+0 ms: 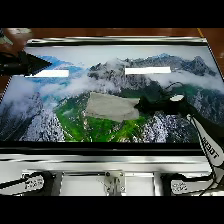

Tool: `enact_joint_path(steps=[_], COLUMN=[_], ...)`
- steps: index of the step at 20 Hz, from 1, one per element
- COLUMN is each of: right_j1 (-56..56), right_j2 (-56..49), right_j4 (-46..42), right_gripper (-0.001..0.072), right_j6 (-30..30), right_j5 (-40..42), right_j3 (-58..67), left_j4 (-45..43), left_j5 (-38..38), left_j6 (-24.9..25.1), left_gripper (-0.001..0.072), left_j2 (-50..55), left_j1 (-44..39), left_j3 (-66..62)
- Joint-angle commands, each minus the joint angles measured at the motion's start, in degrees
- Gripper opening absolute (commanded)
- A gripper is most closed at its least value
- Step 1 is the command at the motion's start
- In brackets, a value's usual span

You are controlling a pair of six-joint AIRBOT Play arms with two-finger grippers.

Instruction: Fold the shirts.

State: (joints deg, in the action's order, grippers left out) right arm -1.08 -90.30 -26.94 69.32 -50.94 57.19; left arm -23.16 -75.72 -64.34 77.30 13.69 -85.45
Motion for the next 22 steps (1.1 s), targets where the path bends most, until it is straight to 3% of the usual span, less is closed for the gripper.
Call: enact_joint_path(steps=[1, 4, 9, 14, 17, 22], right_j1=[-7.69, -19.32, -42.88, -63.47, -69.40, -73.99], right_j2=[1.20, 3.26, 7.72, 9.05, 9.60, 12.81], right_j4=[-2.75, -10.64, -18.49, -33.66, -38.45, -43.34], right_gripper=[0.0054, 0.0054, 0.0054, 0.0054, 0.0054, 0.0054], right_j6=[-3.06, 3.32, 4.98, 8.28, 8.02, 6.21], right_j5=[-0.68, -1.95, -8.46, -23.39, -28.55, -25.22], right_j3=[7.93, 12.37, 12.48, 11.26, 2.75, -6.32], left_j4=[-0.02, -0.04, -0.02, -0.02, -0.02, -0.02], left_j5=[0.42, 0.81, -0.35, 3.61, 8.83, 10.14], left_j6=[-1.16, -2.45, -4.57, -4.96, -4.94, -4.94], left_gripper=[0.0045, 0.0045, 0.0045, 0.0045, 0.0045, 0.0045], left_j2=[-0.04, -0.04, -0.83, -1.46, -1.44, -1.46], left_j1=[-2.10, -4.37, -9.51, -15.54, -19.15, -22.27], left_j3=[-0.04, -0.02, -0.04, -0.02, -0.02, -0.02])
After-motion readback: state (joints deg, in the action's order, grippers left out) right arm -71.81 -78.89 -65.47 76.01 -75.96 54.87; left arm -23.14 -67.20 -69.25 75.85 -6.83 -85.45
